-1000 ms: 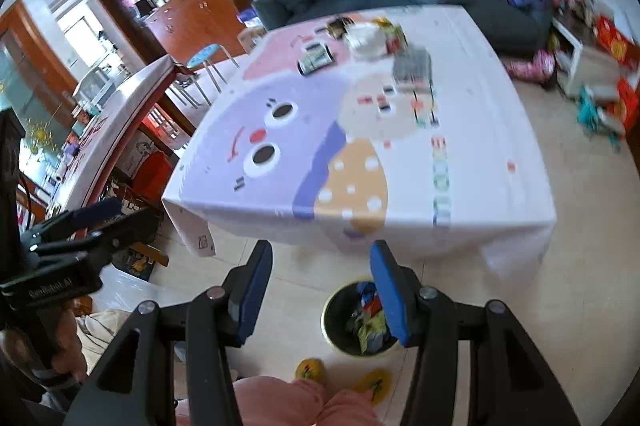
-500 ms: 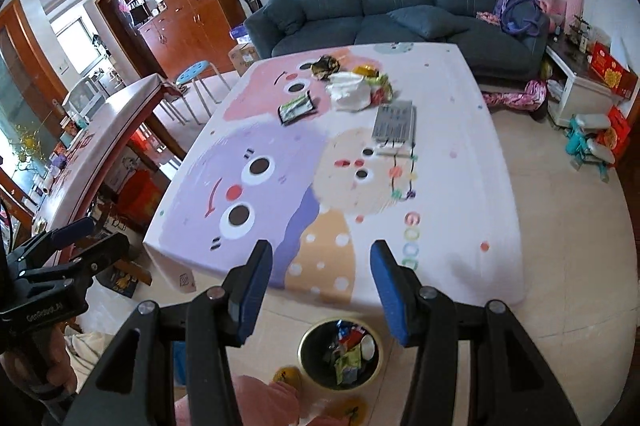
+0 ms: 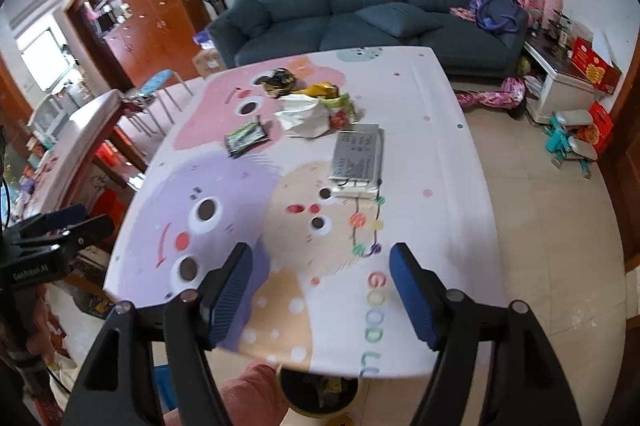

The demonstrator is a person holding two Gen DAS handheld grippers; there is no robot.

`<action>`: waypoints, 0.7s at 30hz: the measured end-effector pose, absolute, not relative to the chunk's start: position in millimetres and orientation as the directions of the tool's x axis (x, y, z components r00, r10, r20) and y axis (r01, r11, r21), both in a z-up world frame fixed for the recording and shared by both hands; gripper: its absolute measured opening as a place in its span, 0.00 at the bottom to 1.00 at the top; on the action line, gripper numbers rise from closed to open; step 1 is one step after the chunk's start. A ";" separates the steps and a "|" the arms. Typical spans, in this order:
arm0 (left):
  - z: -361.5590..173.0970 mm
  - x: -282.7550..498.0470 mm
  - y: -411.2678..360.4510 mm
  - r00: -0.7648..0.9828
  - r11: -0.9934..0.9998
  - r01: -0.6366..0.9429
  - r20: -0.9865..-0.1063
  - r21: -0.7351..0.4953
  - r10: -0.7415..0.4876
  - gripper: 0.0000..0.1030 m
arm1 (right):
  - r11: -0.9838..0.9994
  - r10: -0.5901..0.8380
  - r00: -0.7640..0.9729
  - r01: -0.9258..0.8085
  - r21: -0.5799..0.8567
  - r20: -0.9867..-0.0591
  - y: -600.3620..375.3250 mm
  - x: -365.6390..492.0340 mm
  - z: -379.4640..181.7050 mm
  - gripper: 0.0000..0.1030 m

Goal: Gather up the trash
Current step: 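Grasp the grey box with the right gripper while the left grasps the green wrapper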

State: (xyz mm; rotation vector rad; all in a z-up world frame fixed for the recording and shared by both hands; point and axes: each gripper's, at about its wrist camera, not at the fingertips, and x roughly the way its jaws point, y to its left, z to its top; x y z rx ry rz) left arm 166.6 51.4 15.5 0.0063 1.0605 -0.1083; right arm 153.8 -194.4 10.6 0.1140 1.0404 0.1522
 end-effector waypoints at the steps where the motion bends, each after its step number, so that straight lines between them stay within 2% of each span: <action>1: 11.1 182.3 51.5 0.471 0.993 0.113 -0.877 -0.042 -0.091 0.85 | 0.985 0.170 0.489 -0.058 0.163 -0.855 -194.1 162.6 6.4 0.71; 9: -39.4 311.3 45.7 0.372 0.956 0.293 -0.919 -0.017 -0.131 0.85 | 0.985 0.120 0.418 0.062 0.159 -0.901 -185.9 256.5 -48.6 0.79; 13: -70.8 363.7 45.6 0.344 0.942 0.335 -0.933 0.016 -0.106 0.85 | 0.986 0.088 0.387 0.094 0.134 -0.918 -178.7 297.7 -82.8 0.82; 21: -128.0 418.0 45.2 0.232 0.917 0.399 -0.965 -0.020 -0.122 0.85 | 0.987 0.019 0.294 0.146 0.065 -0.956 -174.7 336.4 -135.6 0.82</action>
